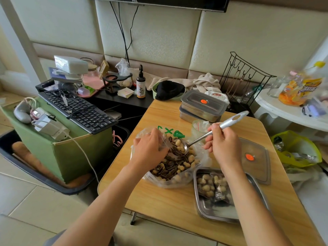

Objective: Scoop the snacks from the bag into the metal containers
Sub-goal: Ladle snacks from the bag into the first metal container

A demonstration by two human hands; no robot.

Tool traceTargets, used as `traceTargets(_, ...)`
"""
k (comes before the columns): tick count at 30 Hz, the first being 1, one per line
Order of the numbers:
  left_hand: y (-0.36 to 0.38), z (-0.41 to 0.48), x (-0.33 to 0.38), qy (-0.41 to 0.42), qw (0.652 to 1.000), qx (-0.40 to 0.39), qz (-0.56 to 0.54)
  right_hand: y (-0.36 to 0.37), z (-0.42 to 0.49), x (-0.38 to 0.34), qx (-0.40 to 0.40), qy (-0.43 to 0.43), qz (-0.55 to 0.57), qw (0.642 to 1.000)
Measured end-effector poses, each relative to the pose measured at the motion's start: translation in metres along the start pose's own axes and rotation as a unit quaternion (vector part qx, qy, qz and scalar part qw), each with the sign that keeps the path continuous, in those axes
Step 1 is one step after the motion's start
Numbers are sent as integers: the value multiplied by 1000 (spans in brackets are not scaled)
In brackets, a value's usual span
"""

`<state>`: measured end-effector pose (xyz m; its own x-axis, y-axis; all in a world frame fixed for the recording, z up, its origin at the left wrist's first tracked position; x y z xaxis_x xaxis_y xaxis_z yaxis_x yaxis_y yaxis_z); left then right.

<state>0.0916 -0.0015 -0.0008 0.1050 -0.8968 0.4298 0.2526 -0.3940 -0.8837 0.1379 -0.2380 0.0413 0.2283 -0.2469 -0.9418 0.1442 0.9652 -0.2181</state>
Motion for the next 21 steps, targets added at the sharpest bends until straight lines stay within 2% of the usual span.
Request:
traceTargets(5, 14, 3, 7, 24, 998, -33, 53, -22, 2, -3, 88, 10, 28, 996)
traceTargets(11, 26, 5, 19, 41, 997, -56, 34, -17, -4, -10, 63, -11, 31, 997)
traceTargets(13, 29, 6, 22, 37, 996, -67, 33, -11, -7, -18, 45, -54, 7, 997)
traceTargets(16, 31, 7, 23, 20, 997, -63, 29, -2, -16, -40, 20, -168, -27, 985)
traceTargets(21, 39, 7, 23, -12, 998, -58, 9, 26, -38, -72, -48, -358, -79, 929)
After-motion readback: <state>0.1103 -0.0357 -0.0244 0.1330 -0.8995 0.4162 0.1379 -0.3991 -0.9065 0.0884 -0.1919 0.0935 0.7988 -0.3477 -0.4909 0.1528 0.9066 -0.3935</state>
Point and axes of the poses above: each hand's wrist, its own z-axis towards the middle knuckle, its own y-axis out of the palm, x = y × z, the point moved 7 cm from there along z, towards the middle knuckle, and after that the axes turned 9 degrees about z, right-handed, at the moved point
